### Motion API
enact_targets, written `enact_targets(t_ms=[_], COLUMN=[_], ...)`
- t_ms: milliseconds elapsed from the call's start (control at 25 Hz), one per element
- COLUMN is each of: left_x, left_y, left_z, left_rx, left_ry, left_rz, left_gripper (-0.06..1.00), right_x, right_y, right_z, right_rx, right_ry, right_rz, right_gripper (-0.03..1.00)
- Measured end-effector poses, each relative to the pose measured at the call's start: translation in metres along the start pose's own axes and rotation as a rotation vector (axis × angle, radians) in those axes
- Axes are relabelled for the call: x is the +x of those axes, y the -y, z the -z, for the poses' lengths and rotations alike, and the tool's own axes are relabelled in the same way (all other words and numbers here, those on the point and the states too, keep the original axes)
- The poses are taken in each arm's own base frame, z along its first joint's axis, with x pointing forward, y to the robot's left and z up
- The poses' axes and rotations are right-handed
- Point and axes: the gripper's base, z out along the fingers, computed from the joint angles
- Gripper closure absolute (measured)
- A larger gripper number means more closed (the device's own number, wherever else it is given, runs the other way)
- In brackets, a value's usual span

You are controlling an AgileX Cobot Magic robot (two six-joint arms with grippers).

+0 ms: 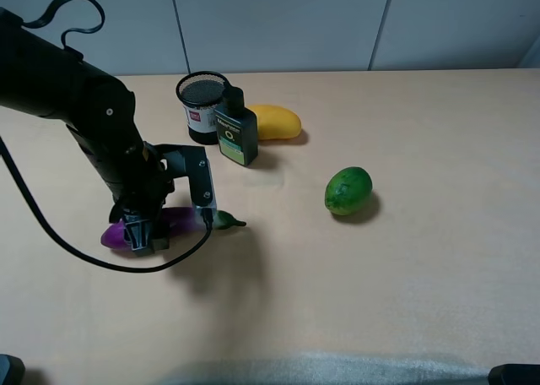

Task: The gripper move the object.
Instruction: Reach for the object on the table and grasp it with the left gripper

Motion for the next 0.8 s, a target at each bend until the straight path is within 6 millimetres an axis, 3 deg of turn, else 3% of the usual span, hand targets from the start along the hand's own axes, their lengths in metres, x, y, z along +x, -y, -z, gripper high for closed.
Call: enact_targets(t_ms=[800], left_x=[-0.0046], left_y=[0.0036], left_z=[0.0002], left_rx=[-0.003], left_ry=[0.008], left_rz=[-0.02], left_gripper=[0.18], right_x=[0.0], right_y=[0.0], right_z=[0.0], right_rx=[0.0], right_ry=[0.0], right_rz=[0.0], right_gripper=[0.28])
